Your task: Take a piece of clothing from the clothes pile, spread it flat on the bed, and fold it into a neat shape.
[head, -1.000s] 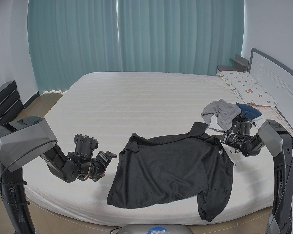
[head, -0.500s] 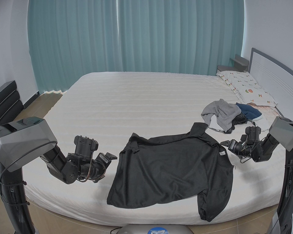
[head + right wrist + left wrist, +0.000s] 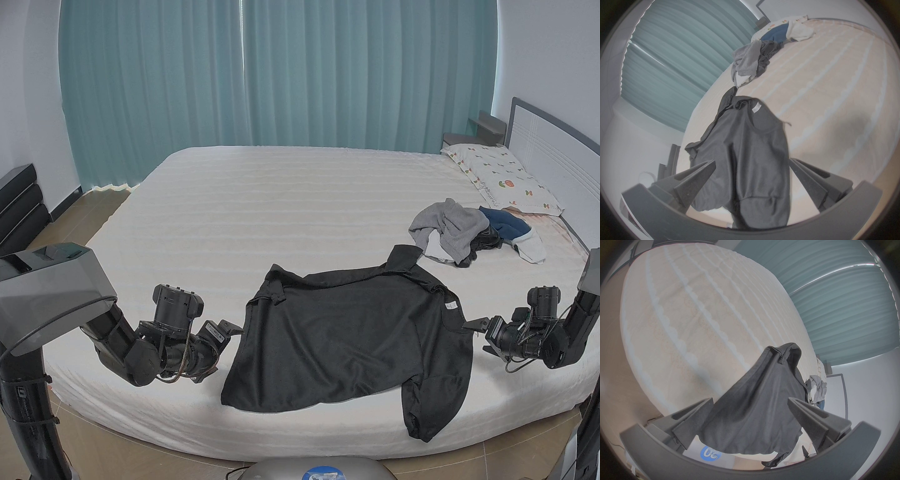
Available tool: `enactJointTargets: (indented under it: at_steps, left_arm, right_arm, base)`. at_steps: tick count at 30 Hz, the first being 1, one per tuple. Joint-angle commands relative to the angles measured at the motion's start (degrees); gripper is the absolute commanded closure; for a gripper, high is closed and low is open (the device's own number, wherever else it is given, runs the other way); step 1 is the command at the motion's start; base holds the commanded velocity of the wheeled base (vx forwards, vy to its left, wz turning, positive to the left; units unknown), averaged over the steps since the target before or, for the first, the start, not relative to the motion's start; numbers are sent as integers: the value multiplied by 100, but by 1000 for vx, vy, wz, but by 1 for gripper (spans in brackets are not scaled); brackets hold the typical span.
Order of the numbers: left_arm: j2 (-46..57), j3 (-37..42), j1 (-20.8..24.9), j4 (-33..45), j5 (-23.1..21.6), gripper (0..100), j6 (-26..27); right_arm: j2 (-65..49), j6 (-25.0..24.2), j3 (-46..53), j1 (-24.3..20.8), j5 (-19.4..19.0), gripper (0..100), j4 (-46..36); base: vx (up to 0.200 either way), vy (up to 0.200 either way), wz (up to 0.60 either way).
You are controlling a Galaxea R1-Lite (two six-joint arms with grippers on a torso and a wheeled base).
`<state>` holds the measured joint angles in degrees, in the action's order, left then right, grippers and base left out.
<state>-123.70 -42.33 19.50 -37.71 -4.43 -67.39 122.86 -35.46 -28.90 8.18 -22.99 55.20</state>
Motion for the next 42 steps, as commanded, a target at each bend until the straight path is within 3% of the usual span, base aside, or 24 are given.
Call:
enactJointTargets:
  at_steps: [1,13,23,35,42]
  left_arm:
    - [91,14,71,9,-15,0,-81]
    - [91,40,185,44,12,0,-64]
    - [425,735,159,35,65,0,1281]
    - [434,831,150,9,302,0,1167]
    - [373,1060,141,-9,311,0,1035]
  right_arm:
    - [10,-92,157,17,-153,0,70]
    - [362,-48,421,-36,-127,0,571]
    - [353,-31,684,-247,-100,0,676]
    - [353,13,799,-387,-91,0,676]
    - [415,101,974,-642,190,0,738]
  base:
    - [0,-200,0]
    - [0,-200,0]
    - [0,0,0]
    - [0,0,0]
    - [0,0,0]
